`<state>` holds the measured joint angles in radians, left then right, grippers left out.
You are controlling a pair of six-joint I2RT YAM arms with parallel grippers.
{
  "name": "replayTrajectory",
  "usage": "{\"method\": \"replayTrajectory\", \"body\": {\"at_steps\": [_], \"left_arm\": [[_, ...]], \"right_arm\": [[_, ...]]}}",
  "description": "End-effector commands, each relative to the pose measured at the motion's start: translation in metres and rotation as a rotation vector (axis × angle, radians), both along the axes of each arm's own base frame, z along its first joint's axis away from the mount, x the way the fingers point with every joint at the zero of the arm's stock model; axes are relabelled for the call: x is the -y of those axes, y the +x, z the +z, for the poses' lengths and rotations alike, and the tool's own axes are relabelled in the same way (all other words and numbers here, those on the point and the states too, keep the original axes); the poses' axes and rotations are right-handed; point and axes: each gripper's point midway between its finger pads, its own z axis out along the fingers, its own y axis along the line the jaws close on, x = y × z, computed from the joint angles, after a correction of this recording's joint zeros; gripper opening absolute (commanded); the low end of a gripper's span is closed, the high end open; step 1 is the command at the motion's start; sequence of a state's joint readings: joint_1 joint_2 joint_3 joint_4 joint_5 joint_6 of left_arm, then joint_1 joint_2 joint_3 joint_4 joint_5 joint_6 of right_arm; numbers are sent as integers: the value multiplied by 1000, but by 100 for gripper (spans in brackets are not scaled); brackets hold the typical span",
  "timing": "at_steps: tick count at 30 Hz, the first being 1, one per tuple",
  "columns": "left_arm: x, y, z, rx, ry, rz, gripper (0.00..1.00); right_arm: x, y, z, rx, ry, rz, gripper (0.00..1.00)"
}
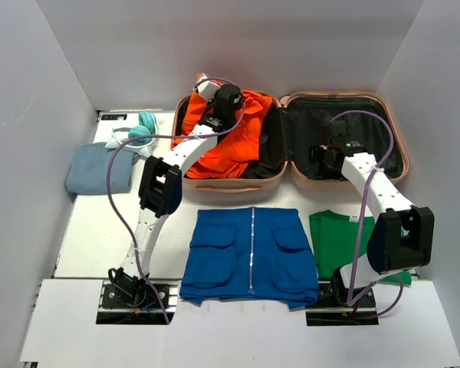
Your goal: Pack the luggage
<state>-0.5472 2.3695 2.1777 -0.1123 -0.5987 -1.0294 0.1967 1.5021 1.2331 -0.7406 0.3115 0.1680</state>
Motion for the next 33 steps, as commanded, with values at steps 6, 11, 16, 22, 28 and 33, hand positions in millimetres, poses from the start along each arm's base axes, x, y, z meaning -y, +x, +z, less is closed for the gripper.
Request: {"method": "replayTrajectory", "body": {"at_steps": [6, 11, 16, 22, 28, 33], "left_arm": [[-20, 42, 66, 302, -145, 92, 93], [-30, 10, 79, 252, -65, -44, 100], [-46, -41, 132, 184, 274, -203, 100], [-169, -139, 106, -254, 543, -119, 100], [-190, -169, 36, -535, 542, -333, 100], [-163, -164, -4, -623, 568, -527, 100]], "right_arm": [[-11, -11, -6, -64, 56, 20, 90], [-18, -8, 10, -30, 76, 72, 90], [-38, 2, 45, 50, 130, 193, 90], [-109, 17, 80, 91, 253, 508, 90], [-196, 52, 100, 162, 349, 795, 90], [-241, 90, 62, 89, 275, 859, 90]]}}
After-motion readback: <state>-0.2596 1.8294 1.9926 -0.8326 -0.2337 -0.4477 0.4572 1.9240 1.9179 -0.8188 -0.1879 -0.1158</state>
